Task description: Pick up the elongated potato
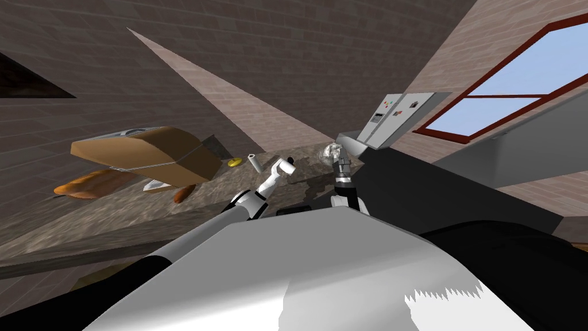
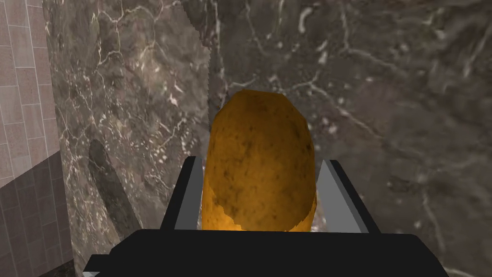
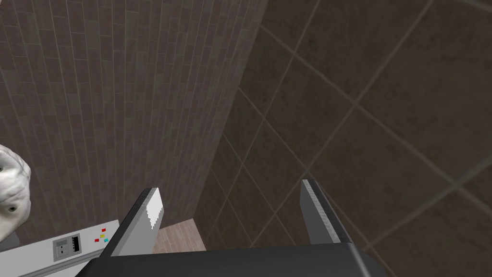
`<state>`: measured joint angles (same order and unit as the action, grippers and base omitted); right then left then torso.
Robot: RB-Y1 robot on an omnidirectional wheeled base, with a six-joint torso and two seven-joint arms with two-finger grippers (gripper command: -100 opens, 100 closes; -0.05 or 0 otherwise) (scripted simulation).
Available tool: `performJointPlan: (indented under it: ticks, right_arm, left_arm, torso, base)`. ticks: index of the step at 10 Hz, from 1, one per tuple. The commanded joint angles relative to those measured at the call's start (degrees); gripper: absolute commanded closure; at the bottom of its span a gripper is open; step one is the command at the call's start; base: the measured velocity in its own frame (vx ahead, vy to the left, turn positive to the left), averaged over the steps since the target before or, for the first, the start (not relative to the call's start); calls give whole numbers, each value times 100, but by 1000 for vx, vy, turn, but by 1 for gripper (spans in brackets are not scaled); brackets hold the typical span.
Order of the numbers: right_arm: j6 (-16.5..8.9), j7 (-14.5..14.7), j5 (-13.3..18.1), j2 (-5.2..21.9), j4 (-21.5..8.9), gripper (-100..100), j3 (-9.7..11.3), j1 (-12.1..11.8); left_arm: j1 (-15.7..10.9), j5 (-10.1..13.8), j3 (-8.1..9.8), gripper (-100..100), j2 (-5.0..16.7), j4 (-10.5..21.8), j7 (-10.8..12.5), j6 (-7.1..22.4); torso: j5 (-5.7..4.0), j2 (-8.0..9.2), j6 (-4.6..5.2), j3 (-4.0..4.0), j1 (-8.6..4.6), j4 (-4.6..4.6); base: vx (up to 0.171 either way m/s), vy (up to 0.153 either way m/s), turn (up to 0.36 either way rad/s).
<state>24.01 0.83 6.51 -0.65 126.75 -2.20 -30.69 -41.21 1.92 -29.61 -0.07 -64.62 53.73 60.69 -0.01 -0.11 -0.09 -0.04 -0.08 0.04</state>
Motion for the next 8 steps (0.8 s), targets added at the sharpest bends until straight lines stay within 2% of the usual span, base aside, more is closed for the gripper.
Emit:
performJointPlan:
  ticks: [1, 4, 5, 6, 7, 8]
  right_arm:
    - [0, 0, 0, 0, 0, 0, 0, 0]
    - [0, 0, 0, 0, 0, 0, 0, 0]
    - [0, 0, 0, 0, 0, 0, 0, 0]
    - [0, 0, 0, 0, 0, 0, 0, 0]
    - [0, 0, 0, 0, 0, 0, 0, 0]
    - [0, 0, 0, 1, 0, 0, -1, 0]
  left_arm:
    - [0, 0, 0, 100, 0, 0, 0, 0]
    - [-9, -4, 3, 100, 5, -4, -1, -6]
    - [-8, -4, 4, 0, 4, -4, 0, -5]
    - [-48, 22, -61, 100, 13, -143, 78, 168]
    - [-75, 33, -90, 100, 11, -187, 115, 240]
    - [-54, 11, -74, 100, 2, -149, 90, 164]
  torso:
    - [0, 0, 0, 0, 0, 0]
    - [2, 4, 1, -1, 4, -5]
    - [1, 5, 1, 0, 4, -5]
    - [1, 5, 1, 1, 4, -4]
    - [3, 12, 2, 4, 14, -3]
    - [5, 21, 2, 9, 22, -2]
  base:
    - [0, 0, 0]
    - [0, 0, 0]
    - [0, 0, 0]
    - [-17, 35, -1]
    - [-39, 55, -7]
    - [-20, 24, -8]
